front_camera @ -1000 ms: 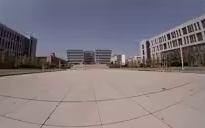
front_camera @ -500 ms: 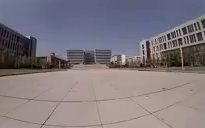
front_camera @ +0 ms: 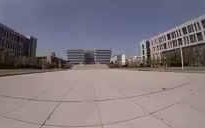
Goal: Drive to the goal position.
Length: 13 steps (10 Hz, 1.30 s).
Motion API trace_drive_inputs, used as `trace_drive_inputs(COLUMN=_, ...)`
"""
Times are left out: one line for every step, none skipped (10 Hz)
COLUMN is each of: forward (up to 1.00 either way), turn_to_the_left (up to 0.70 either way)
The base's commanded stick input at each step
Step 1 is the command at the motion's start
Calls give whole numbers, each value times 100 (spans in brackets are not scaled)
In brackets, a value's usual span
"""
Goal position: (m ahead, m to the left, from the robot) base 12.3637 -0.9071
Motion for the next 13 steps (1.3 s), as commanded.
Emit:
trace_drive_inputs(forward=4, turn_to_the_left=0)
trace_drive_inputs(forward=4, turn_to_the_left=0)
trace_drive_inputs(forward=4, turn_to_the_left=0)
trace_drive_inputs(forward=4, turn_to_the_left=0)
trace_drive_inputs(forward=4, turn_to_the_left=0)
trace_drive_inputs(forward=4, turn_to_the_left=0)
trace_drive_inputs(forward=4, turn_to_the_left=0)
trace_drive_inputs(forward=4, turn_to_the_left=0)
trace_drive_inputs(forward=4, turn_to_the_left=0)
trace_drive_inputs(forward=4, turn_to_the_left=0)
trace_drive_inputs(forward=4, turn_to_the_left=0)
trace_drive_inputs(forward=4, turn_to_the_left=0)
trace_drive_inputs(forward=4, turn_to_the_left=0)
